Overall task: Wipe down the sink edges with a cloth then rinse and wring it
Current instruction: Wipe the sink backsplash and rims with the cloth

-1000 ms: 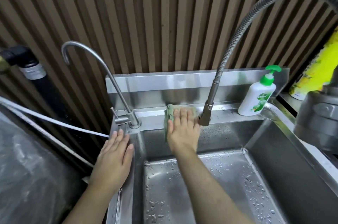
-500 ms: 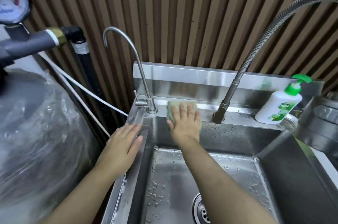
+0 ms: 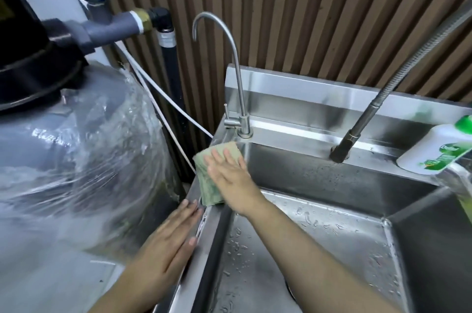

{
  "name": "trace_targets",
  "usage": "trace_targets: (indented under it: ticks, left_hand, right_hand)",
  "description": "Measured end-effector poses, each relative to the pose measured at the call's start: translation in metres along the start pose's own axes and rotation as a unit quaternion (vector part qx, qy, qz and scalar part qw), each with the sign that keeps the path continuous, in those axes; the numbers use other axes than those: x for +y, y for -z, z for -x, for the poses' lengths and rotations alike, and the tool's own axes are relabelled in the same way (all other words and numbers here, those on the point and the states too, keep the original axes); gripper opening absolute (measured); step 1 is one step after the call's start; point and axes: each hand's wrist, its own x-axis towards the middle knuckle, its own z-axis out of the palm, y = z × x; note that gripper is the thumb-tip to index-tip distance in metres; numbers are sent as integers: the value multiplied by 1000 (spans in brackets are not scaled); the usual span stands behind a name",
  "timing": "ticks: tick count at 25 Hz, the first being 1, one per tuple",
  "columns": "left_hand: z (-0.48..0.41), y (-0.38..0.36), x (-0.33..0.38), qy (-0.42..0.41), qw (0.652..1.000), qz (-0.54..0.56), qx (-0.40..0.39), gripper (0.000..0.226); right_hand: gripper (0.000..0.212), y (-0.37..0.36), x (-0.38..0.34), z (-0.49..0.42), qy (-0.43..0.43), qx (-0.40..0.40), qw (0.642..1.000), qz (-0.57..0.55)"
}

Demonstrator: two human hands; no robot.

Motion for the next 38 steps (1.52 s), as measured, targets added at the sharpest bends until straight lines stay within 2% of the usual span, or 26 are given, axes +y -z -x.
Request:
trace_targets:
  ticks: [2,6,11,16,18,22,25,28,30,33,35,38]
  left_hand:
    - [-2,-1,-3,-4,1000,4,1,52]
    - [-2,-4,-5,-4,1000,0,6,50]
    - [-1,-4,-3,4,1000,-20,6,51]
    - [-2,-2,-1,12,1000,-18,-4,53]
    - [-2,-1,2,21,1000,-12,-14,54]
    - [7,6,10,30,999,-26,-34,55]
    - [29,11,17,33,998,-39,-38,53]
    - [48,17,23,36,998,-48,-34,52]
    - [55,19,26,34,997,-57,-35,52]
    - [64,16,29,19,997,-67,-46,50]
    - [66,13,28,23,997,-62,-51,50]
    - [66,11,28,22,996,-70,-55,51]
  right_hand:
    - [45,-5,14,-28,1,-24,986,167]
    - [47,10,20,-74,-70,-18,969,237]
    - [47,-21,3,-7,-24,-16,976,214]
    - [48,4,18,-73,-96,-21,970,224]
    - [48,2,15,-66,-99,-24,971,214]
    - [47,-24,3,21,0,-19,983,180]
    - [47,-9,22,14,40,-20,983,179]
    - [49,15,34,-37,-27,-11,983,183]
    - [50,2,24,-32,-55,18,982,182]
    - [51,-29,5,33,43,7,987,154]
    - [49,-19,16,40,86,-21,984,157]
    - [49,12,34,-19,23,-36,981,189]
